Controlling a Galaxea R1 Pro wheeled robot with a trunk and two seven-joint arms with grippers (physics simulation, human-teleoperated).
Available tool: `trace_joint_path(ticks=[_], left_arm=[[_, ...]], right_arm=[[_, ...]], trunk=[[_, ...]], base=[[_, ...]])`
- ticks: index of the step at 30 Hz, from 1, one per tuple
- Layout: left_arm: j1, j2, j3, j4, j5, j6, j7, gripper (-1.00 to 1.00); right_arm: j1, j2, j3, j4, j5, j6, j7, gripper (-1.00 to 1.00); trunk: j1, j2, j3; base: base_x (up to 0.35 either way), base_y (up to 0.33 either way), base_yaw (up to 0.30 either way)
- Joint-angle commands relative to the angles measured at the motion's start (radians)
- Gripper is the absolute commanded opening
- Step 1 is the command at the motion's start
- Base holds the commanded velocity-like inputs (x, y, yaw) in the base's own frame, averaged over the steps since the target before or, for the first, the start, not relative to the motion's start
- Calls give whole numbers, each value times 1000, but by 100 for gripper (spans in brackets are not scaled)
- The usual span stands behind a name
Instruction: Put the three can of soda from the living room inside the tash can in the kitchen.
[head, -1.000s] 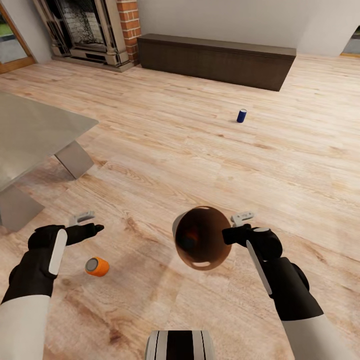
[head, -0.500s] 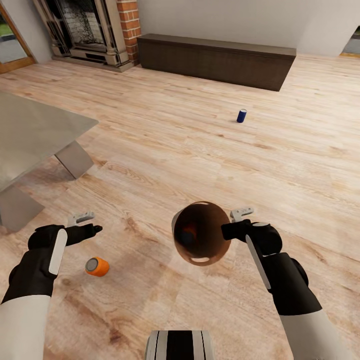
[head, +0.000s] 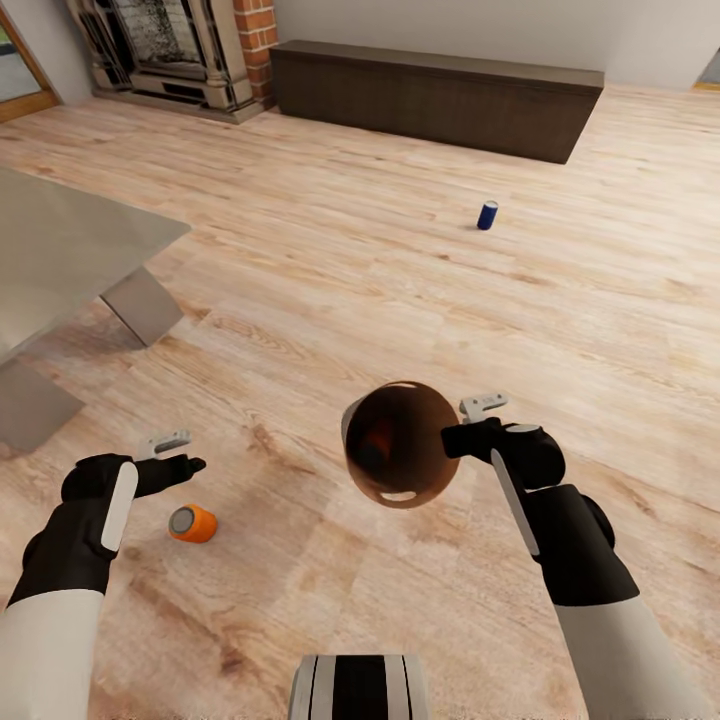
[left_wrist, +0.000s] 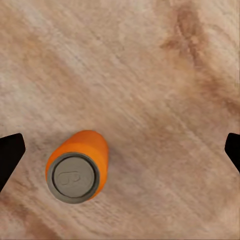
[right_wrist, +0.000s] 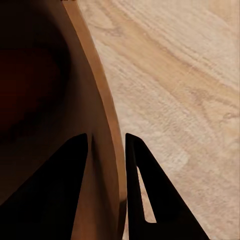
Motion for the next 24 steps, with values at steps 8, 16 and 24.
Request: trace_joint_path(ticks=[8, 16, 24], left_arm=[[0, 1, 0, 1, 0, -2, 0, 100], [0, 1, 1, 1, 2, -6, 28, 100], [0, 1, 2, 1, 6, -8, 49, 100]], right_arm=[[-32, 13, 25, -19, -19, 1, 0, -100], [-36, 15, 28, -31, -19, 1, -1, -100], [-57, 24, 29, -33, -20, 1, 0, -100]], trunk=[[3, -2, -31], [7, -4, -62], [11, -6, -93]], base=[[0, 0, 0], [0, 0, 0], [0, 0, 0]])
